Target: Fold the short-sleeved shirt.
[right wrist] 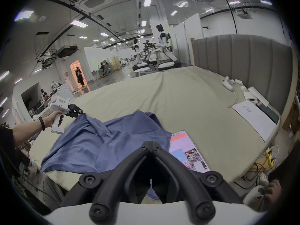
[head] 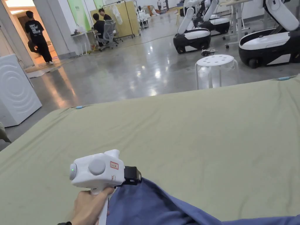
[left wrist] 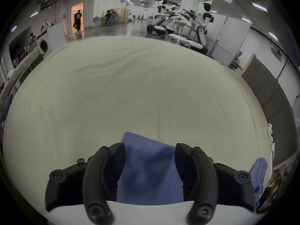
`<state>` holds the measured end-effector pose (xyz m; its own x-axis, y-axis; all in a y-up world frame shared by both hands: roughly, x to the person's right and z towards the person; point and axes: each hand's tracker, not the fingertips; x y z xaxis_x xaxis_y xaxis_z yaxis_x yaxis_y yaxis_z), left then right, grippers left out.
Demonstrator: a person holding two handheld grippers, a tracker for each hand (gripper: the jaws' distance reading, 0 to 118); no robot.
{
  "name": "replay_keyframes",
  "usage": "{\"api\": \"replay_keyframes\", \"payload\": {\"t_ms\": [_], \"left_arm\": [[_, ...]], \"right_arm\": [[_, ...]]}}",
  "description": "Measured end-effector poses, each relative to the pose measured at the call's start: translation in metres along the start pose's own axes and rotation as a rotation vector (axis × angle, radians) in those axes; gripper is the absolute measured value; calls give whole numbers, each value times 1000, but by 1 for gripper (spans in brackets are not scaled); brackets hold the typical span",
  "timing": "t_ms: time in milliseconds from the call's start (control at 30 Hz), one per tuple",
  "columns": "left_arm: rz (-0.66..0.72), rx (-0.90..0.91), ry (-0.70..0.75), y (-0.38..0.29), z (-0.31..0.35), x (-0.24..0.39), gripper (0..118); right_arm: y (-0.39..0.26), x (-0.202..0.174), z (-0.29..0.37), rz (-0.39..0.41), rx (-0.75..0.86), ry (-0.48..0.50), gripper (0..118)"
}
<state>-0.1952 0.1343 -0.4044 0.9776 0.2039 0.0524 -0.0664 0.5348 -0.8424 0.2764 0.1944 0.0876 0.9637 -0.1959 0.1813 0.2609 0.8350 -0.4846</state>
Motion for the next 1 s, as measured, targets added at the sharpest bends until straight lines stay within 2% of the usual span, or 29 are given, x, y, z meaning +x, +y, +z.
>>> {"api": "replay_keyframes", "payload": {"t_ms": [67,133,167,200,233,267,367,400,433,467,500,533,633,700,800,867,1000], "left_arm": [[-35,-41,58,-10,-3,15,60],[-126,-26,97,-13,-2,31,53],[-156,-30,98,-11,-2,30,45],[-175,-20,84,-11,0,35,15],[-182,-42,59,-11,-2,42,9],[-207,-60,116,-11,-6,48,8],[-200,-74,102,-8,-13,44,8],[-196,-81,98,-6,-12,44,8],[-192,-89,91,1,-21,29,8],[-184,-93,85,3,-22,27,8],[-177,-98,82,4,-22,27,8],[-176,-99,79,5,-22,27,8],[-176,-101,73,1,-22,26,8],[-165,-99,63,3,-26,19,8],[-144,-95,49,6,-27,13,8],[-138,-97,41,8,-29,8,8],[-134,-96,28,0,-21,17,8]], "right_arm": [[-2,7,-1,-21,-22,-16,0],[-4,10,-1,-31,-27,-25,0],[-5,12,-1,-34,-29,-22,0],[-4,12,-2,-35,-32,-19,0],[-2,13,-4,-36,-35,-18,0],[0,12,-5,-35,-38,-12,0],[22,12,-17,-29,-54,15,2],[31,14,-24,-31,-67,37,21],[43,15,-36,-35,-92,66,47],[54,17,-47,-34,-88,74,78],[66,18,-64,-34,-109,86,99],[78,19,-84,-30,-167,93,97],[93,21,-139,-39,-213,132,96],[92,19,-173,-4,-279,95,94],[75,16,-204,-21,-349,74,73],[62,13,-216,-59,-404,77,71],[47,2,-212,-40,-371,21,61]]}}
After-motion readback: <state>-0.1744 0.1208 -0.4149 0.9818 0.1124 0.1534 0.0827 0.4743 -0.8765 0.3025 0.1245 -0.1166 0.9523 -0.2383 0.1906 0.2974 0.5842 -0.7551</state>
